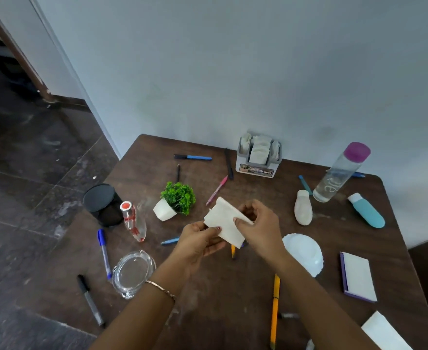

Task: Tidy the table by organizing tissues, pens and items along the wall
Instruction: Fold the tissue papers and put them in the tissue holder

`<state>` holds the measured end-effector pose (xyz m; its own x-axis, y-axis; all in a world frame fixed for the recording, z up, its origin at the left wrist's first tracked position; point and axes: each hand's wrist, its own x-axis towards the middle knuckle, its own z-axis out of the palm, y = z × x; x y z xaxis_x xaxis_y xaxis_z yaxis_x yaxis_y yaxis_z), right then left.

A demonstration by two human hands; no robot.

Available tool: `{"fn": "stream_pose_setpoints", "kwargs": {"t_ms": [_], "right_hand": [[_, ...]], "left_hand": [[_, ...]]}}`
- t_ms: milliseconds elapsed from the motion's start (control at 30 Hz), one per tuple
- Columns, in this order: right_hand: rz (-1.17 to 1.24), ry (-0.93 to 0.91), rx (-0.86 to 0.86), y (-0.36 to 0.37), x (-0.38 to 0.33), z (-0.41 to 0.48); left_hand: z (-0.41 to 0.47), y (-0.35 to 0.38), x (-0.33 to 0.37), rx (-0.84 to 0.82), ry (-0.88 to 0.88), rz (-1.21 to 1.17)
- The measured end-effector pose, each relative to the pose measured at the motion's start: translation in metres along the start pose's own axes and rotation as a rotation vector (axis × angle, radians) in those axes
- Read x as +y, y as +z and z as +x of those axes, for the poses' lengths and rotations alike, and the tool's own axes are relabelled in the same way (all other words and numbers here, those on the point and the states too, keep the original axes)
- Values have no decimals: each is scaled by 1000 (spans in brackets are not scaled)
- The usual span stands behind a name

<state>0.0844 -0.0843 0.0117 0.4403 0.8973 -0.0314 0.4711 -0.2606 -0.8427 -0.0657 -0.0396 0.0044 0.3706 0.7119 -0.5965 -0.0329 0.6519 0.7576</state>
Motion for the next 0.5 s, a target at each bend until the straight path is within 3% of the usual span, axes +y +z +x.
{"fn": "stream_pose_setpoints", "kwargs": {"t_ms": [167,500], "right_hand": [[-302,-315,56,11,2,6],[-511,-355,7,14,12,37]], "left_hand": [[21,6,20,-53,25,15],[68,8,51,-116,-52,15]]}}
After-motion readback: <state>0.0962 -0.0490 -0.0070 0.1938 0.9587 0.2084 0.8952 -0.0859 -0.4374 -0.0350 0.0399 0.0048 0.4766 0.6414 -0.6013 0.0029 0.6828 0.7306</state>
